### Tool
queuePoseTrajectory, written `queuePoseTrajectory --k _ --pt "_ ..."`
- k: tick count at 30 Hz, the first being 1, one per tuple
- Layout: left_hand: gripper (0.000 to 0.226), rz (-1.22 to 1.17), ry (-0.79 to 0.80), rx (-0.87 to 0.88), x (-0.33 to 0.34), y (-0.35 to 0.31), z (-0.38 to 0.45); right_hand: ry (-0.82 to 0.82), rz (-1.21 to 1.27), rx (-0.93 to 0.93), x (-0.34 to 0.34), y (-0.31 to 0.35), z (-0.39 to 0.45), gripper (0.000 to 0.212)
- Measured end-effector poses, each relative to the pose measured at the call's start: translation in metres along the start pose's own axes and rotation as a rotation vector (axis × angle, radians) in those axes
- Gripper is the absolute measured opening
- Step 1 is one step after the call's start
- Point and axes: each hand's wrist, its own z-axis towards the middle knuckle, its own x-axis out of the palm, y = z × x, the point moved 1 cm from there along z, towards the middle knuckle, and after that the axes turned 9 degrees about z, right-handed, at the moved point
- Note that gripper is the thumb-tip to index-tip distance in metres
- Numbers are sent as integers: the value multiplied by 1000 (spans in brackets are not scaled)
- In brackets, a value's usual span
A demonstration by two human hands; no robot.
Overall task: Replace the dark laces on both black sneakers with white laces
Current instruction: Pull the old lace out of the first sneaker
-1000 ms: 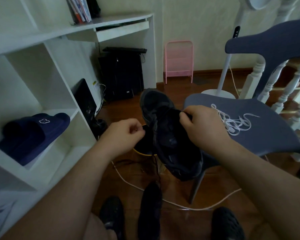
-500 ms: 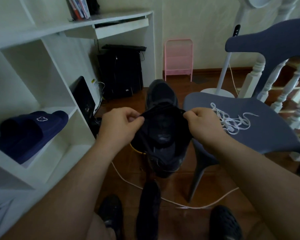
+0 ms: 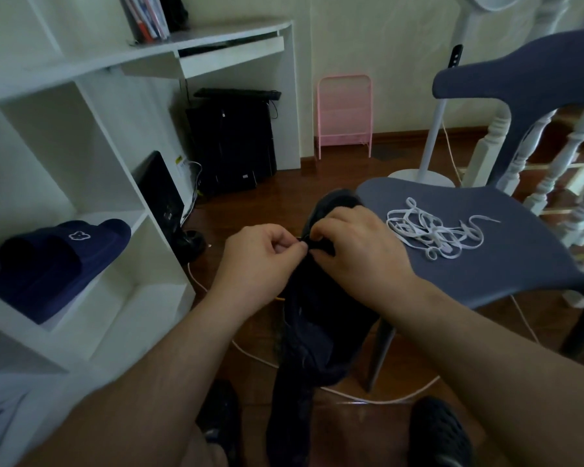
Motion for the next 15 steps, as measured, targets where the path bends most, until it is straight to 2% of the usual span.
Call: queuePoseTrajectory --k 3,5,8,10,12,13,15 --pt "20 -7 3 0 2 -2 0 -17 -15 -20 -2 2 1 10" --pt "22 -1 -18 -20 2 -2 1 -26 1 61 -6 0 3 11" --pt "23 -8 -59 -74 -3 1 4 -61 114 400 -23 -23 7 16" --pt "23 -18 -76 -81 -6 4 5 19 202 583 -31 -38 5 22" --pt "23 1 -64 -65 -7 4 3 124 237 611 -30 -38 2 15" --pt "22 11 -57 -57 -6 4 3 135 260 581 -28 -35 2 11" --pt "22 9 -46 -51 -4 3 2 92 259 436 -28 -22 4 20"
